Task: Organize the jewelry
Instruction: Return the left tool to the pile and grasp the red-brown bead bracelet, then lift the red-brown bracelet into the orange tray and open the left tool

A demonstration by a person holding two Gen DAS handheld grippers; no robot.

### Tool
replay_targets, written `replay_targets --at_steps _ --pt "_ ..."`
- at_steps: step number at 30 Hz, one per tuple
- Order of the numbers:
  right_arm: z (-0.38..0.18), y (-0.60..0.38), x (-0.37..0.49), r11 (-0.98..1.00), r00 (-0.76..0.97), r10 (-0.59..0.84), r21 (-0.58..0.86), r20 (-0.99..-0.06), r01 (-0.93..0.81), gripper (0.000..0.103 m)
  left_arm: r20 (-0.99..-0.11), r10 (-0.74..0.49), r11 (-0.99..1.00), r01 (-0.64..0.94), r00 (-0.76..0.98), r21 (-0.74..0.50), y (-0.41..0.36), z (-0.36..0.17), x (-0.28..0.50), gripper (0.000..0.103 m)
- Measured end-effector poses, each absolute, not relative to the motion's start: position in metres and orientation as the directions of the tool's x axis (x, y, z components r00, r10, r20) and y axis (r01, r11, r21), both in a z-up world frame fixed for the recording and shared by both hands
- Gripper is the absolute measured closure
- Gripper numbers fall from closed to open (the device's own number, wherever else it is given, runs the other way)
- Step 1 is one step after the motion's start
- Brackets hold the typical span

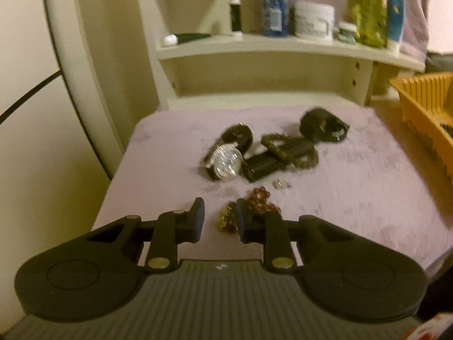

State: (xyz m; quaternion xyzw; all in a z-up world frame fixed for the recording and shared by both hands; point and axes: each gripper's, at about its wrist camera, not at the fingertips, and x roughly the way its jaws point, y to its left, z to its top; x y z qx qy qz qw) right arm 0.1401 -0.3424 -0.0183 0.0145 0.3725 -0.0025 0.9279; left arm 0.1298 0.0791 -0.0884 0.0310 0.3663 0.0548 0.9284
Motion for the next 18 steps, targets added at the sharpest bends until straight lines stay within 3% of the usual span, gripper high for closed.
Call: replay_targets --at_steps 4,7,18 --pt "-0.019 -0.343 0.140 1.000 0.723 0.006 0.024 -0.691 0.015 0.098 -0.673 0.133 0.990 -0.060 0.728 0.131 0.073 -0.091 0.129 0.086" --pt "-0.019 -0.343 0.140 1.000 0.722 0.006 0.025 -0.691 0.015 0.098 -0.681 0.118 0.992 -0.055 0.722 0.114 0.074 -0.090 0.130 0.095" --pt "-0.019 -0.343 0.140 1.000 0.723 0.007 0.025 -0.691 0.015 0.098 -0.653 0.115 0.991 -0.044 0.749 0.124 0.063 -0.073 0.125 0.099"
